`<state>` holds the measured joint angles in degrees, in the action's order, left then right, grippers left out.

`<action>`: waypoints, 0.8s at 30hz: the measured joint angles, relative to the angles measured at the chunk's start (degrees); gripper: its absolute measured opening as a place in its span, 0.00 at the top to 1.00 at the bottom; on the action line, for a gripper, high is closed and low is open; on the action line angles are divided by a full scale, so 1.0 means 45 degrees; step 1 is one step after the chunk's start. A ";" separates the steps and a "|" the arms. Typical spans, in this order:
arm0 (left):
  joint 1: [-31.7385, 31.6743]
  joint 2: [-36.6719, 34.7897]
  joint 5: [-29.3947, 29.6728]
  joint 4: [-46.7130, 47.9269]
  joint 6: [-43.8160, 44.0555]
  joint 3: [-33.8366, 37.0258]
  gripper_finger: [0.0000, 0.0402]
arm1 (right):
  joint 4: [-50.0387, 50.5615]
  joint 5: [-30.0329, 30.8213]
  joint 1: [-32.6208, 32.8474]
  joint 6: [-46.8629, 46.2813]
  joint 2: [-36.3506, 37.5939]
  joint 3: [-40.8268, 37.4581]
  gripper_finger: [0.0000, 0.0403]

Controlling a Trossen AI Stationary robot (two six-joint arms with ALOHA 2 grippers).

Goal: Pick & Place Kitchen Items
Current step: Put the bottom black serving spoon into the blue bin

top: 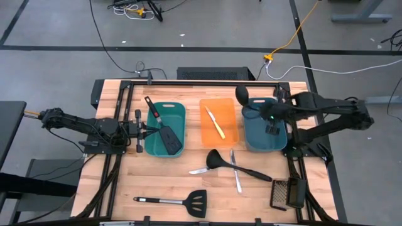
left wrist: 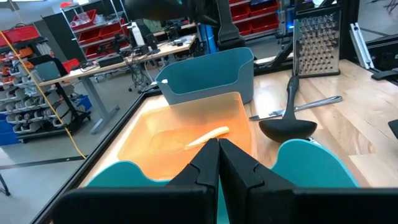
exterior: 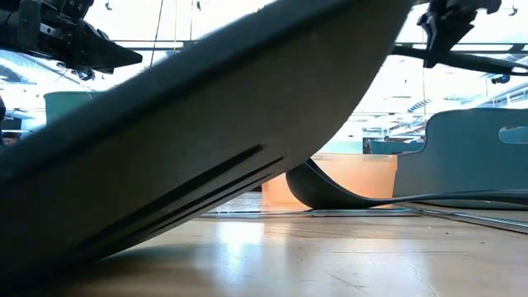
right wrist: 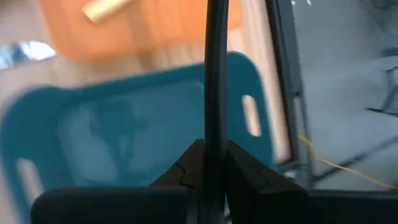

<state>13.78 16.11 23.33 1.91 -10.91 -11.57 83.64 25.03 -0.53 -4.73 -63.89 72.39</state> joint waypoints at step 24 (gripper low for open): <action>0.0000 -0.0004 0.0340 0.0170 -0.0050 0.0000 0.96 | 0.1379 0.4009 -0.2855 0.7037 -0.1308 0.0205 0.90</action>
<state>13.78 16.10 24.86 2.68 -11.14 -11.57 89.84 43.07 -13.38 26.94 -69.78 73.31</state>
